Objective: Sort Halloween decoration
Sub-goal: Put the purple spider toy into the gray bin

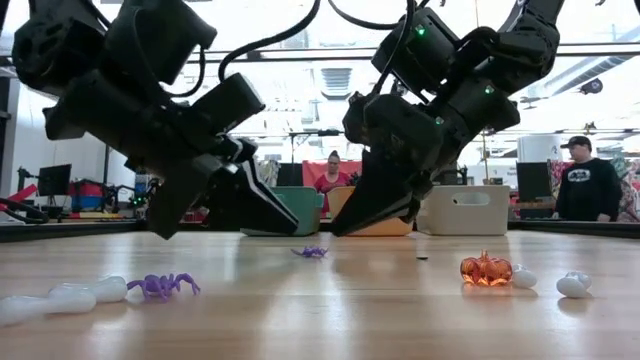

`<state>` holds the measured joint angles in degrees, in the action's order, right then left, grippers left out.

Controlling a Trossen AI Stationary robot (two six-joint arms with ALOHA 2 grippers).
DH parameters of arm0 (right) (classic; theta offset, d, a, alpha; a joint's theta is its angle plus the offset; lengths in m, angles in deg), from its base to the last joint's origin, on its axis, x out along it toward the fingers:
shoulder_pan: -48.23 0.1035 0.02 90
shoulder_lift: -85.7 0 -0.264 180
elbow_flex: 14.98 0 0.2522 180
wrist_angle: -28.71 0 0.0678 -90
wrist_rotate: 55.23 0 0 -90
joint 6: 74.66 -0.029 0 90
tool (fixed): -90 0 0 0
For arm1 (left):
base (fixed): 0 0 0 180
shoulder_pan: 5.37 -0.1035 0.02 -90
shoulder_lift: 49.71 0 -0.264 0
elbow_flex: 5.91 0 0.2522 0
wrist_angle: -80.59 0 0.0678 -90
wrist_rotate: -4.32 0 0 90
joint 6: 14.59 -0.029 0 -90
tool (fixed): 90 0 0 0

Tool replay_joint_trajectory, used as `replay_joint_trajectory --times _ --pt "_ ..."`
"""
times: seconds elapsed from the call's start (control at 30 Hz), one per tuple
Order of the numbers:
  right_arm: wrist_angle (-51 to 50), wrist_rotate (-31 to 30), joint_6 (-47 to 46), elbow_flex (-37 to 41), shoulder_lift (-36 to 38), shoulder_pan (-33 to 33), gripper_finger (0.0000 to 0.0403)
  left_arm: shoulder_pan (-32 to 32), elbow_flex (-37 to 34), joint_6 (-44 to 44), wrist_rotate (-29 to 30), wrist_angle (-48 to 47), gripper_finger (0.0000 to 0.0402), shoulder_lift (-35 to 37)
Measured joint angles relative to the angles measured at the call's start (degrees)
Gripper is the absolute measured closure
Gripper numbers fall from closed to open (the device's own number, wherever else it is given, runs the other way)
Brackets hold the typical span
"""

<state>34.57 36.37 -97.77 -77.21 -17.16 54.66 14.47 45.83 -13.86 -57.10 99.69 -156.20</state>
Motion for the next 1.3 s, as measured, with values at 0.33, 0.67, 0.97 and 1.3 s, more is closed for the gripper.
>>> replay_joint_trajectory --times 0.33,0.67,0.97,1.3 --pt "-2.11 1.88 -5.74 0.00 0.38 0.00 0.0394 0.15 -1.19 0.70 -3.01 5.78 0.0364 -0.58" --pt "-2.24 4.85 -16.84 0.00 0.42 0.04 0.0370 0.12 -1.19 3.24 -6.93 10.28 0.0364 -5.48" --pt "0.07 4.79 -18.06 -0.11 0.38 0.04 0.0303 0.13 -1.05 4.56 -6.84 11.18 0.0364 -7.37" --pt "0.29 4.08 -19.33 -0.66 0.18 0.00 0.0262 0.13 -1.05 4.56 -6.91 11.11 0.0364 -7.39"
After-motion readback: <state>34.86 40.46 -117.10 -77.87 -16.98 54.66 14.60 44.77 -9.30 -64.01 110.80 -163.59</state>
